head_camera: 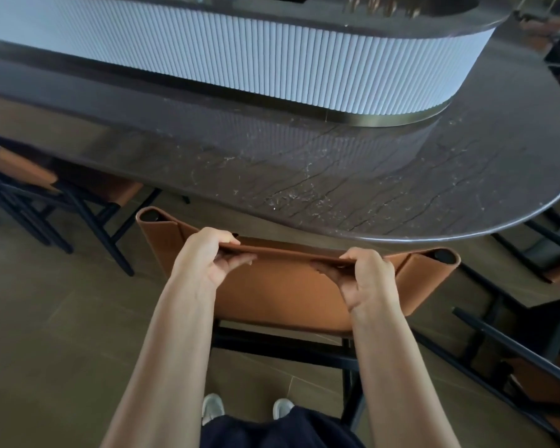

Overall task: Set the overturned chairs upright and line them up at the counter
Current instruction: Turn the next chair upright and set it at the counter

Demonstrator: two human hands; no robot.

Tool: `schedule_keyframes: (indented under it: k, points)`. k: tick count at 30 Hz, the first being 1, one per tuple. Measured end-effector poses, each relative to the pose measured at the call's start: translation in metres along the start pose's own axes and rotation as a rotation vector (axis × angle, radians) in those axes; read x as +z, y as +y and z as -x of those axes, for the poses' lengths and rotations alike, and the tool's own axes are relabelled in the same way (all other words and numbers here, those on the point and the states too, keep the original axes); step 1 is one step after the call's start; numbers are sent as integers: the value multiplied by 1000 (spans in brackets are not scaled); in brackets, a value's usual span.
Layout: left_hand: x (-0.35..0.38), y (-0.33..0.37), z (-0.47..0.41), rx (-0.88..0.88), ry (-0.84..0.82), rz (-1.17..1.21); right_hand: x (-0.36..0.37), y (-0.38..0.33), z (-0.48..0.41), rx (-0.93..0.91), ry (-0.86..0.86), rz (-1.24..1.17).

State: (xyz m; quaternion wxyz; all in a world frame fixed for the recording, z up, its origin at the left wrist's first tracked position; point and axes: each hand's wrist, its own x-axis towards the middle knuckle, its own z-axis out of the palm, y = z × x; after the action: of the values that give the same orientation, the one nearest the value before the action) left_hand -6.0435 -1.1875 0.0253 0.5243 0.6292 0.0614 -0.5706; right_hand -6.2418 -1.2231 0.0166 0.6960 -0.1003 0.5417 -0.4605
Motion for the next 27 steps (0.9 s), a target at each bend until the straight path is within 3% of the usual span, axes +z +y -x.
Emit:
schedule_keyframes:
  k: [6,14,27]
  points:
    - [-60,41,-16,11,-41,93,61,41,10,-33,4,-9]
    - [-130,100,-37,47,-68,44,128,104,24,-59,12,-59]
    - [-159,179,-98,47,-22,-96,214,138,-13,-44,21,-53]
